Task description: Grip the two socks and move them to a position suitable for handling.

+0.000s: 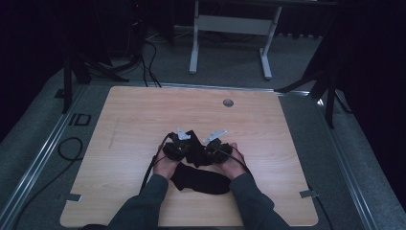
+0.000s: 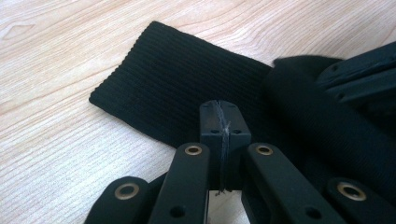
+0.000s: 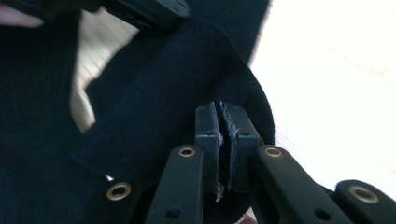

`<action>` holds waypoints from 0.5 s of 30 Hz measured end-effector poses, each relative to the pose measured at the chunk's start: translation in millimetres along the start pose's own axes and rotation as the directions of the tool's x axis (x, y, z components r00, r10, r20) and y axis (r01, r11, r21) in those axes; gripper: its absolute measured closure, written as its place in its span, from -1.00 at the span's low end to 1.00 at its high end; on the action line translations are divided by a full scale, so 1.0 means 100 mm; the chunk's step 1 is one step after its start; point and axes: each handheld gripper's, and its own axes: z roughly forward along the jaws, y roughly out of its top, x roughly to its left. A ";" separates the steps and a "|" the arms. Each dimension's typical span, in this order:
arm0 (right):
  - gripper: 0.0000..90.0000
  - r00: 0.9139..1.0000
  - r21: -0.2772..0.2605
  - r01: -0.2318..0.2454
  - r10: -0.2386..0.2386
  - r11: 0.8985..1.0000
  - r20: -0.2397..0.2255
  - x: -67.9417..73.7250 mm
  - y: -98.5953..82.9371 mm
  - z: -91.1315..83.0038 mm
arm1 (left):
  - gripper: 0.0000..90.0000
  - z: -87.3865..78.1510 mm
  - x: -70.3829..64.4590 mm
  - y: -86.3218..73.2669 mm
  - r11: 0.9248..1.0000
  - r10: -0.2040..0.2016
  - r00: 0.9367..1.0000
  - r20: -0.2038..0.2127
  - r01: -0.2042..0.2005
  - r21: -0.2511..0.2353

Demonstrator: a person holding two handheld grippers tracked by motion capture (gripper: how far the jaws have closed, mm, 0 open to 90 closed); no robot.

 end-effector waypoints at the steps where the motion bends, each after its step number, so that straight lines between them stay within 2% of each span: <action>1: 0.89 1.000 -0.001 -0.009 0.009 1.000 0.003 -0.02 -0.03 -0.02 | 1.00 0.00 0.00 0.00 1.000 -0.007 1.000 0.001 0.007 0.001; 11: 0.88 0.997 0.014 -0.061 0.060 0.998 0.056 -0.23 -0.30 -0.22 | 1.00 -0.01 0.03 -0.01 0.999 -0.042 0.999 0.018 0.042 -0.004; 15: 0.87 0.992 0.012 -0.099 0.098 0.995 0.077 -0.32 -0.43 -0.31 | 1.00 -0.03 0.05 -0.04 0.998 -0.055 0.998 0.033 0.055 -0.004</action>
